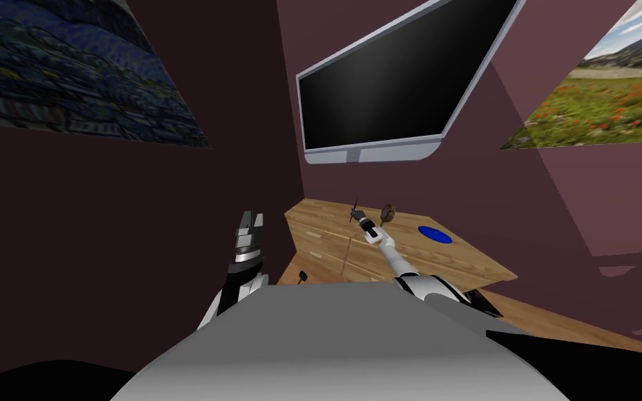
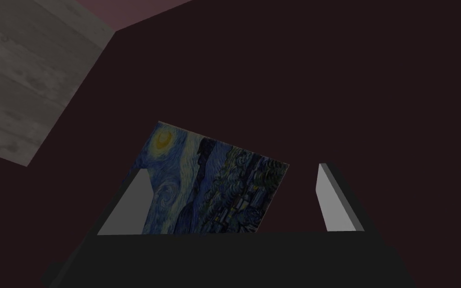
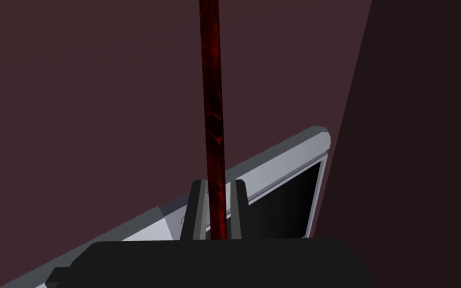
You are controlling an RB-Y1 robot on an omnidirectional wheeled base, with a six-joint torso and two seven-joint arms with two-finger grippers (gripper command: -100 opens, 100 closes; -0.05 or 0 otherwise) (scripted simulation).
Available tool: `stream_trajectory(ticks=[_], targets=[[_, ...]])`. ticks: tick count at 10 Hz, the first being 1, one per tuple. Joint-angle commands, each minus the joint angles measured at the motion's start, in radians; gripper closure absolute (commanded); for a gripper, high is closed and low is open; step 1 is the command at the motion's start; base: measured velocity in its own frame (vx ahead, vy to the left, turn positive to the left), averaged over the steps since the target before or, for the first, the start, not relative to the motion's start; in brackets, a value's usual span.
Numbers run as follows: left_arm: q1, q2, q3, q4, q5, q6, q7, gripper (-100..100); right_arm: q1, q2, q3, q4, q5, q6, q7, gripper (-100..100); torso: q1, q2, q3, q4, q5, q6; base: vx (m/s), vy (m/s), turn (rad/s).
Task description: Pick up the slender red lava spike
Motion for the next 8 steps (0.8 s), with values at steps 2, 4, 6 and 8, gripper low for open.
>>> stream_trajectory(ticks=[2, 4, 6, 8], targets=[[0.0, 0.0, 0.0, 0.0, 0.0, 0.0, 0.0, 0, 0.081, -0.006, -0.007, -0.082, 0.006, 0.015, -0.017, 100, 0.0, -0.001, -0.001, -0.001, -0.001, 0.0, 0.039, -0.001, 0.068], [0.0, 0.0, 0.0, 0.0, 0.0, 0.0, 0.0, 0, 0.129, -0.012, -0.029, -0.141, 0.018, 0.037, -0.041, 100, -0.002, 0.001, -0.002, -0.004, -0.002, 0.001, 0.02, 0.001, 0.06], [0.0, 0.0, 0.0, 0.0, 0.0, 0.0, 0.0, 0, 0.186, -0.012, -0.029, -0.202, 0.018, 0.037, -0.041, 100, -0.003, -0.002, -0.003, -0.005, -0.003, 0.001, 0.04, -0.003, 0.058], [0.0, 0.0, 0.0, 0.0, 0.0, 0.0, 0.0, 0, 0.228, -0.018, -0.051, -0.246, 0.031, 0.059, -0.064, 100, -0.004, -0.001, -0.004, -0.006, -0.004, 0.002, 0.019, 0.004, 0.067]])
